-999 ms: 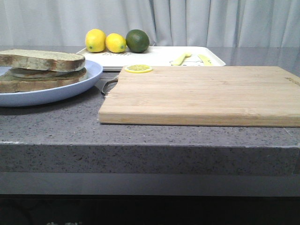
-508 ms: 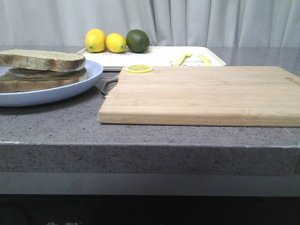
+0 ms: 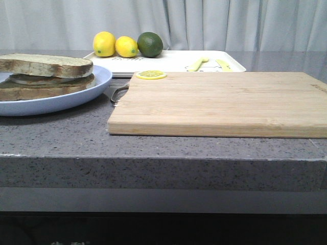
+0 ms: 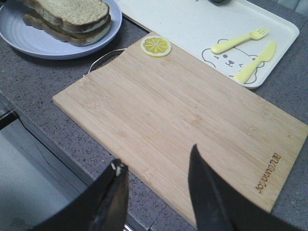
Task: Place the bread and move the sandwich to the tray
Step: 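Move the left gripper to the blue plate rim and grasp it, then lift the blue plate with the left gripper and carry it onto the white tray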
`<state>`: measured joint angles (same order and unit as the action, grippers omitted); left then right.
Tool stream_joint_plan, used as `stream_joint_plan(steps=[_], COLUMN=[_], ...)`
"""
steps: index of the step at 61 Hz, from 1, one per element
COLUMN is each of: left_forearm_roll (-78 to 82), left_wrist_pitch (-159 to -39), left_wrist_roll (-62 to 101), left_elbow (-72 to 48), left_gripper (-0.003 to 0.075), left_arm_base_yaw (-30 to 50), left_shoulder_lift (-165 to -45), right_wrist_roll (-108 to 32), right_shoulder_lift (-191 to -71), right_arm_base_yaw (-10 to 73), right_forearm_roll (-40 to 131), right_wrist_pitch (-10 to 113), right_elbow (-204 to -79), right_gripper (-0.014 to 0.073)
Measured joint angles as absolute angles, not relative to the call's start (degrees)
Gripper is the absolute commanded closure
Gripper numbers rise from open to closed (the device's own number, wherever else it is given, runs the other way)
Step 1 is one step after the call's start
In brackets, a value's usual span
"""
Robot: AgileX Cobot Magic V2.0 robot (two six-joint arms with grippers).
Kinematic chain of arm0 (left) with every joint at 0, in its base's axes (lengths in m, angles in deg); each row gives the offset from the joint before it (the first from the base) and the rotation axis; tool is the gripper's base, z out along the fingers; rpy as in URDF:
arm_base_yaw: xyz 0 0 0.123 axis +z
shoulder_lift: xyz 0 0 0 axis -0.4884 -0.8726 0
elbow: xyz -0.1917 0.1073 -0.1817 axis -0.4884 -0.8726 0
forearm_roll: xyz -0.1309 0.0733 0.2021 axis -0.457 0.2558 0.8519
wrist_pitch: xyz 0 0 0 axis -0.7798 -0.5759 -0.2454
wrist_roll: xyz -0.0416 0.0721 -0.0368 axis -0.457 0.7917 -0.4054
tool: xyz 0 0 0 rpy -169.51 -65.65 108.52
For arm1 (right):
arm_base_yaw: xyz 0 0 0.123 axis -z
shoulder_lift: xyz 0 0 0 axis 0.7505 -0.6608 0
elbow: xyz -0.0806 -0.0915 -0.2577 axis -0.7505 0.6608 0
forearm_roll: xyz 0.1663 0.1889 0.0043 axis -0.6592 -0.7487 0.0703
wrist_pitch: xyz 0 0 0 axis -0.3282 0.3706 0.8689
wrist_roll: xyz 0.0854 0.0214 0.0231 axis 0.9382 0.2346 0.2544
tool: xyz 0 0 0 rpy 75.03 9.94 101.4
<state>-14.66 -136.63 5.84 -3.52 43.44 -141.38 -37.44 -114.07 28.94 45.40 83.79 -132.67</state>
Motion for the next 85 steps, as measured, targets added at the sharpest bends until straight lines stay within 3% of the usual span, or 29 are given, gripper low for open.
stream_joint_plan(steps=[6,11,27,64,85], left_forearm_roll=[-14.9,-15.1,-15.3,-18.1,-19.2], left_wrist_pitch=[-136.5,-136.5,-138.1,-146.0,-145.8], left_wrist_roll=[5.8,5.8,6.7,9.2,8.7], left_elbow=[-3.5,-3.4,-3.3,4.7,16.0], left_gripper=[0.0409,0.0456,0.0739,0.0738,0.0738], left_arm_base_yaw=[43.4,43.4,43.4,43.0,34.2], left_shoulder_lift=[-142.3,-142.4,-142.9,-143.1,-145.2], right_wrist_roll=[-37.4,-37.4,-37.4,-37.4,-37.4], right_shoulder_lift=[-114.1,-114.1,-114.1,-114.1,-114.1], right_arm_base_yaw=[28.9,28.9,28.9,28.9,28.9], right_forearm_roll=[45.4,45.4,45.3,45.2,45.2], right_wrist_pitch=[83.8,83.8,83.8,83.8,83.8], right_elbow=[-132.7,-132.7,-132.7,-132.7,-132.7], right_gripper=[0.0263,0.0263,0.0263,0.0263,0.0263])
